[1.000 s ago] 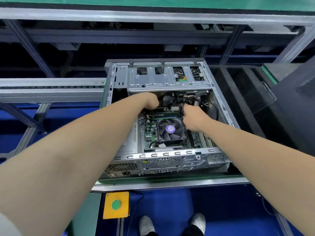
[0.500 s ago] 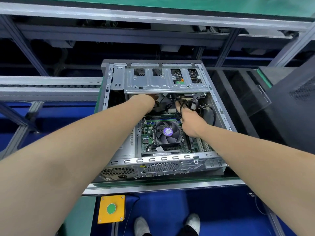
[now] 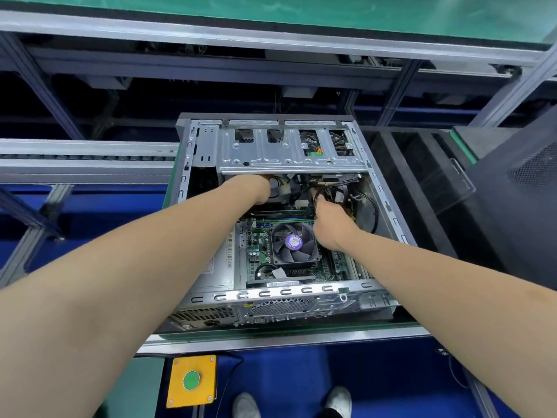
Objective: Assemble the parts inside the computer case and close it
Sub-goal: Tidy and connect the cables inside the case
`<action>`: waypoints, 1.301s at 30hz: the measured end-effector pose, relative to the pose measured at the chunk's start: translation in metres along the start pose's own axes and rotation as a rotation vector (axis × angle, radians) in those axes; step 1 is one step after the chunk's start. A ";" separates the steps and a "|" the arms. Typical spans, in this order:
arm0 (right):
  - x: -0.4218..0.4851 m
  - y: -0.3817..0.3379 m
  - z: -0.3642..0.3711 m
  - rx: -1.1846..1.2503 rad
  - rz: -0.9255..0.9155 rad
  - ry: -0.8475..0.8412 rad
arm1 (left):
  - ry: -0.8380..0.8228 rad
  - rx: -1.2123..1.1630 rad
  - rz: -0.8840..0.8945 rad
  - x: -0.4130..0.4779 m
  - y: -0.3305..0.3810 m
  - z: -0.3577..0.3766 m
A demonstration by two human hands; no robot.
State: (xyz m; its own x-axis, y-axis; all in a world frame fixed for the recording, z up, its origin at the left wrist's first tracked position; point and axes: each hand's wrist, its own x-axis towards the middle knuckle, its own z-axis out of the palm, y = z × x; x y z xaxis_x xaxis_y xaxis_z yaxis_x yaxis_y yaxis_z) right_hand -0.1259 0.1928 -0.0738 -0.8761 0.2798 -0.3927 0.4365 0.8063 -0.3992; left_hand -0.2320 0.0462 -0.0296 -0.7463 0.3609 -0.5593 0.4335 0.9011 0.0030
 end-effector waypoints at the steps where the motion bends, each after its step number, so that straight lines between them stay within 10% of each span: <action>1: 0.001 0.000 -0.001 -0.007 -0.006 -0.047 | 0.012 -0.034 0.004 -0.001 0.000 0.000; 13: -0.028 -0.001 -0.015 -0.171 -0.041 -0.164 | 0.026 -0.172 0.054 0.007 0.007 0.000; 22: -0.044 0.019 -0.024 1.051 0.475 0.109 | 0.047 -0.271 0.105 0.017 0.009 0.004; 29: -0.004 0.000 -0.019 1.373 0.402 0.182 | -0.003 -0.223 0.175 0.019 0.014 0.001; 39: 0.022 0.015 -0.006 0.862 0.150 0.316 | 0.011 -0.177 0.126 0.035 0.010 0.003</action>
State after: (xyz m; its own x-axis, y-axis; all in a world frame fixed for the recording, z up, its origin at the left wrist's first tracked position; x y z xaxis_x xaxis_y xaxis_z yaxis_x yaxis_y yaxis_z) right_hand -0.1395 0.2139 -0.0833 -0.7579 0.5808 -0.2971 0.4407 0.1199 -0.8896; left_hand -0.2521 0.0673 -0.0512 -0.6973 0.4752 -0.5365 0.4293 0.8764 0.2184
